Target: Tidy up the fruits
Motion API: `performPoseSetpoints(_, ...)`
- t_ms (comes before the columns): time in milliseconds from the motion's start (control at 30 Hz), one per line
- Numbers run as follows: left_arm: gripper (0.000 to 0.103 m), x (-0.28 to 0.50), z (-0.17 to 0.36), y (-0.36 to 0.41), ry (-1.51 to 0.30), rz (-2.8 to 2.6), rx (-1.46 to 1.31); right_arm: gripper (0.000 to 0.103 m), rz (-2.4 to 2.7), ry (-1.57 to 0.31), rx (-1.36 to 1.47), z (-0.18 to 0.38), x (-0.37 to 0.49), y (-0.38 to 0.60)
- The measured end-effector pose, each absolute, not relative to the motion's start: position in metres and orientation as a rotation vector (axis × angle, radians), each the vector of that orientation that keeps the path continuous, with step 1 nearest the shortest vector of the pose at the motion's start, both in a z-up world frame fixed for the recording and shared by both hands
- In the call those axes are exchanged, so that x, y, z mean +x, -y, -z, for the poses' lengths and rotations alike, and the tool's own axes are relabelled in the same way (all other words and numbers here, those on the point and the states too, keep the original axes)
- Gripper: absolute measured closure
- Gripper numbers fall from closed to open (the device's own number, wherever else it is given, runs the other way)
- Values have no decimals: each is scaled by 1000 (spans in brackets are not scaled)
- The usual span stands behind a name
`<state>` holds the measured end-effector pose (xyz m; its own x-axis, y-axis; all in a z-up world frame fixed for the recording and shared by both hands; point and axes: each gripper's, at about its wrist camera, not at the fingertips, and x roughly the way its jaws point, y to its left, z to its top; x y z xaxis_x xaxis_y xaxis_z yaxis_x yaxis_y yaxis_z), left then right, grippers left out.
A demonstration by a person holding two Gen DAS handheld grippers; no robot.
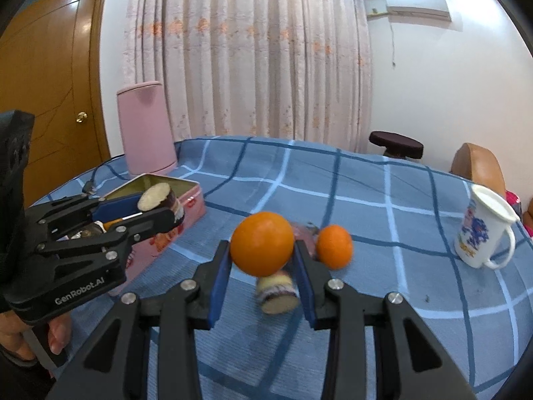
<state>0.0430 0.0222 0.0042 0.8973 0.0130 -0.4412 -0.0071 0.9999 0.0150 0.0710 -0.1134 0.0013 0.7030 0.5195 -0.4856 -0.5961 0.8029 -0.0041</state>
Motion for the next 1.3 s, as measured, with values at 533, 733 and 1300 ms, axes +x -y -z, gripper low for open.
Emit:
performPoseSetpoints(533,67,37,-8,-64,-479,-114,-17,63,-733,-470,-213,-17,72,59)
performPoseSetpoints(733,67,37,-8,-91,-503,-179,-32,63,-786,-477,-249,-22,74,29)
performPoseSetpoints(1300,67,34,10,-141,-576,-258,-85,63,-891,-553,-344,-1,73,-38)
